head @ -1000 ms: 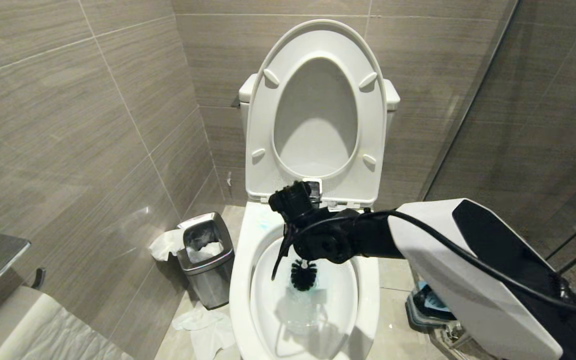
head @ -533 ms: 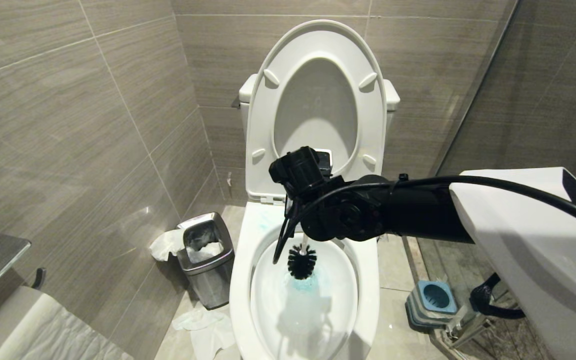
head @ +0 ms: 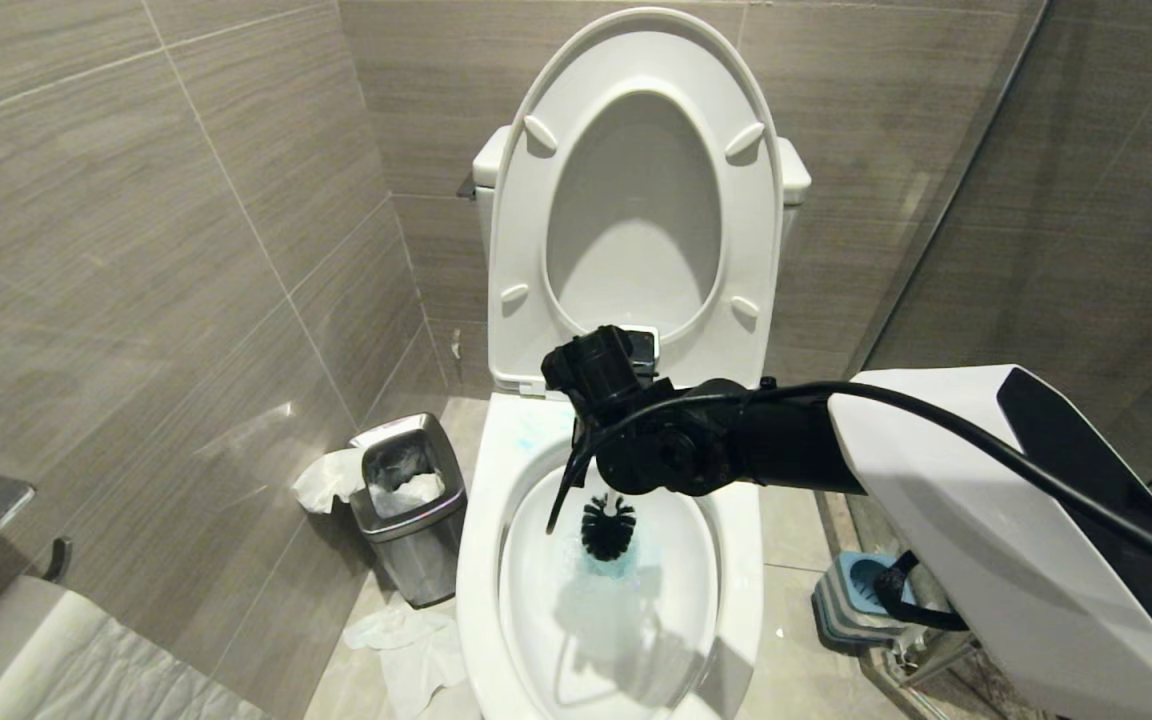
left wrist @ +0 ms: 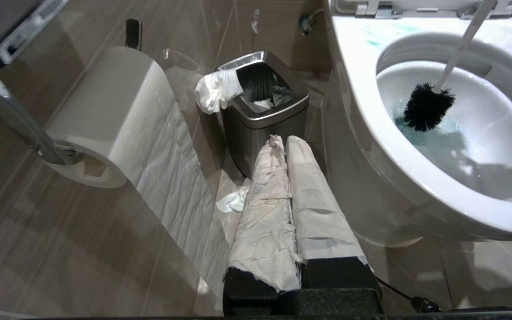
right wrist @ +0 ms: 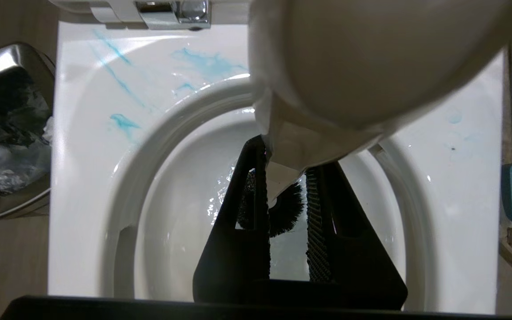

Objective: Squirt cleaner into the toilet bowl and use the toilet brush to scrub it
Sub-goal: Scrub the toilet bowl

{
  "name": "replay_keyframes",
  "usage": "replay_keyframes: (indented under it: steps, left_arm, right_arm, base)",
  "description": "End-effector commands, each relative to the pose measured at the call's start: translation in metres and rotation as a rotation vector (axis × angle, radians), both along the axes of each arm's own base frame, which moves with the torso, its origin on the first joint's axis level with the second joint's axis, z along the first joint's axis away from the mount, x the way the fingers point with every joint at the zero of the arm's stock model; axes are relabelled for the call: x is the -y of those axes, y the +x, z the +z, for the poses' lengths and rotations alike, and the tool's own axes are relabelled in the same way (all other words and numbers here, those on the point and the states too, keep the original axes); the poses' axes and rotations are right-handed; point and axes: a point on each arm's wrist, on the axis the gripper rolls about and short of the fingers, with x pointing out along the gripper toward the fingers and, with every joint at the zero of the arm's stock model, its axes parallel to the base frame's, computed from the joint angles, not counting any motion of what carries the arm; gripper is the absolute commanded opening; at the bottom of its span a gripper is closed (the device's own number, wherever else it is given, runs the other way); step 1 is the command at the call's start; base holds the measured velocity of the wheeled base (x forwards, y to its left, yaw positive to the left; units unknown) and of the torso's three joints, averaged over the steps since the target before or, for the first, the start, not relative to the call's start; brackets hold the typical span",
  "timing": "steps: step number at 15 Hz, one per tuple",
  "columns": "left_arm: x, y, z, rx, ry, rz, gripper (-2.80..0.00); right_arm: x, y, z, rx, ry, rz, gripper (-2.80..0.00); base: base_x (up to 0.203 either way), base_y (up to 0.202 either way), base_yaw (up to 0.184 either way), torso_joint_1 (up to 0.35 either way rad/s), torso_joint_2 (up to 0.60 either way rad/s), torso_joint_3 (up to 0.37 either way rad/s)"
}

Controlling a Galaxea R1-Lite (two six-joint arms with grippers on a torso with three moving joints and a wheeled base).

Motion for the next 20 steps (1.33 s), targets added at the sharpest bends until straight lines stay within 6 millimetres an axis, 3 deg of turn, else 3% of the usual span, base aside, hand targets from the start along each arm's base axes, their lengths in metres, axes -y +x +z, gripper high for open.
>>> replay_keyframes:
  steps: [1,7,10,13,16,20]
  left_arm:
    - [0.0,0.0,0.0,-0.002,0.0,0.0,-2.8]
    - [0.0,0.0,0.0,-0.002,0.0,0.0,-2.8]
    - [0.0,0.0,0.0,-0.002,0.0,0.001,-2.8]
    - [0.0,0.0,0.0,-0.004,0.0,0.0,-2.8]
    - [0.0,0.0,-0.001,-0.004,-0.001,0.0,-2.8]
    - [0.0,0.0,0.0,-0.003,-0.005,0.001,-2.8]
  right_arm:
    - [0.001,0.002,-0.004,-0.004,-0.004,-0.009,-2.8]
    - [0.0,-0.007,0.013,0.015,0.009,0.003,-2.8]
    - [0.003,-0.031,0.041,-0.002,-0.007,0.031,-2.8]
    - [0.016,-0.054,0.047,-0.048,-0.081,-0.018,-2.8]
    - [0.019,-0.049,0.037,-0.047,-0.123,-0.063,-2.8]
    - [0.011,-0.024,0.03,-0.016,-0.108,-0.084,-2.8]
  base:
    - [0.0,0.0,0.0,0.001,0.01,-0.184]
    - [0.0,0.0,0.0,0.006,0.0,-0.118]
    - [0.0,0.0,0.0,0.0,0.0,0.0]
    - [0.0,0.0,0.0,0.0,0.0,0.0]
    - [0.0,0.0,0.0,0.0,0.0,0.0]
    - [0.0,0.0,0.0,0.0,0.0,0.0]
